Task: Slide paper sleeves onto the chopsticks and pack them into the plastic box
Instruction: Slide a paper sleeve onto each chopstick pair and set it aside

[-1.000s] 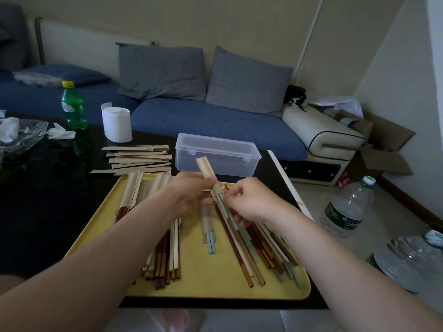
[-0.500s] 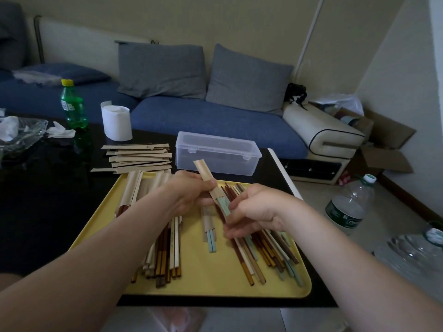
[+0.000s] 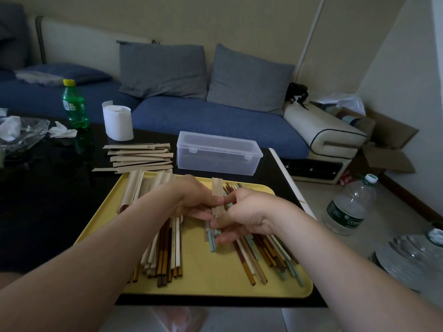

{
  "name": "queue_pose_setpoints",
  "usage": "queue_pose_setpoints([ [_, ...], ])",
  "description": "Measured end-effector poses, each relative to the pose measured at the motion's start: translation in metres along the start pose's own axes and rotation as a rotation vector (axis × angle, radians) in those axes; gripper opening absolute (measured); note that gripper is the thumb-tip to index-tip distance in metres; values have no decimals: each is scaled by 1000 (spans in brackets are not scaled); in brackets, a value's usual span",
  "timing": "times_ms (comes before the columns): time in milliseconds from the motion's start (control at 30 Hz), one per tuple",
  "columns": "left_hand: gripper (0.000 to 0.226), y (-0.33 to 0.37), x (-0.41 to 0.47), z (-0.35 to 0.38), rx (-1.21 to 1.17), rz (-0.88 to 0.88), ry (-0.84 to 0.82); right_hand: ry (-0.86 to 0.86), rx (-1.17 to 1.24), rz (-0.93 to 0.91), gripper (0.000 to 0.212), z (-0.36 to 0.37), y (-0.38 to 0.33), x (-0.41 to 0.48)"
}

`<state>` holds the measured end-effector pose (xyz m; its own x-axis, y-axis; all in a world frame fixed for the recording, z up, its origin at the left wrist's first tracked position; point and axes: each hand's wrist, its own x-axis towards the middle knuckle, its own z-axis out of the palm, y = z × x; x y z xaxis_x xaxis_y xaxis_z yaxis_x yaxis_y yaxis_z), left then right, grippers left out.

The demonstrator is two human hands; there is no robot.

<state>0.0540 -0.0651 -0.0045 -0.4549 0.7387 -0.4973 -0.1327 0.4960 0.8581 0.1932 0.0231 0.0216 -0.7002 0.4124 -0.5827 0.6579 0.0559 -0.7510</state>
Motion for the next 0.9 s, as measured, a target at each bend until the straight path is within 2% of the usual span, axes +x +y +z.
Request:
queue_pose_setpoints([
  [200,27,1,0,-3,199,1,36,-24,-67,35,28,1,0,-1],
  [300,33,-1,12,-8,350,81,248,-56,-120,79,28,1,-3,-6],
  [367,28,-5,21,-13,501,176,454,-62,-202,105,28,4,-6,-7],
  [467,19,-8,24,-18,710,298,738,78,-458,75,30,10,-8,0],
  [533,17,-8,22,-20,819,330,829,208,-596,1,28,13,-10,7],
  [633,23,-3,18,-34,914,286,875,397,-761,-183,25,16,-13,24],
  [700,37,-1,17,-48,1001,191,875,482,-820,-268,22,22,-17,34],
  [800,55,-2,20,-69,1121,6,853,535,-898,-355,20,37,-25,38],
  [900,50,-5,25,-85,1137,-19,780,555,-932,-456,24,47,-33,43],
])
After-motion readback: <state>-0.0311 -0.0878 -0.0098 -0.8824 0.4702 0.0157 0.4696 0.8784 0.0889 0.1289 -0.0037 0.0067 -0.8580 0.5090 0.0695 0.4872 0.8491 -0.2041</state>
